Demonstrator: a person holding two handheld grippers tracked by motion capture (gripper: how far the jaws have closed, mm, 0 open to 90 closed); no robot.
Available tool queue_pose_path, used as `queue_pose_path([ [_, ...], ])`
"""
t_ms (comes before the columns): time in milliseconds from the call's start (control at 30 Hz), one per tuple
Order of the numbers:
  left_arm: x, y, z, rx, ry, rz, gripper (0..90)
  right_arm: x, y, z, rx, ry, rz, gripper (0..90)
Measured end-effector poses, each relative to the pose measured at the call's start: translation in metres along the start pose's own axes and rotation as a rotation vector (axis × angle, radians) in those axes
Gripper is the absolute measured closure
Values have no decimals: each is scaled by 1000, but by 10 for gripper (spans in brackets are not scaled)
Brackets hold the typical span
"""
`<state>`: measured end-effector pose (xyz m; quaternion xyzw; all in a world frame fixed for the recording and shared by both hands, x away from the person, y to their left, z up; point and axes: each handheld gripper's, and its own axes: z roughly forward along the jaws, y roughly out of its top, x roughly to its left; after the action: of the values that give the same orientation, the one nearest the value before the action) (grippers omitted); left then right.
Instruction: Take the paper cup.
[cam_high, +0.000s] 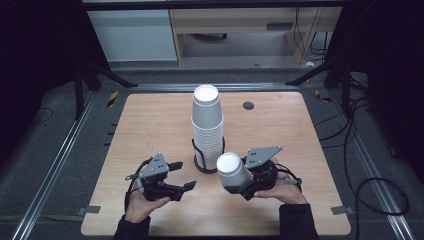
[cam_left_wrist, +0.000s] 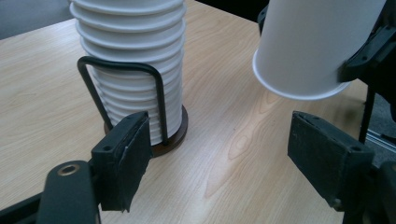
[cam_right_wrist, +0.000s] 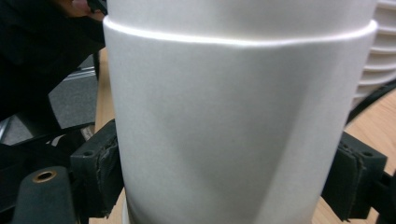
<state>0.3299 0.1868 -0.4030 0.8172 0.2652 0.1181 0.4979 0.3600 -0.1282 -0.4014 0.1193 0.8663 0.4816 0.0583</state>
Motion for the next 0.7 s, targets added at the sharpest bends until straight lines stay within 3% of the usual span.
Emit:
queue_pose_path([
  [400, -6, 3, 3, 3, -90, 40, 209, 1, -3, 27, 33, 73, -37, 156],
  [700, -8, 8, 8, 18, -133, 53, 199, 0, -4, 41, 62, 109, -54, 156],
])
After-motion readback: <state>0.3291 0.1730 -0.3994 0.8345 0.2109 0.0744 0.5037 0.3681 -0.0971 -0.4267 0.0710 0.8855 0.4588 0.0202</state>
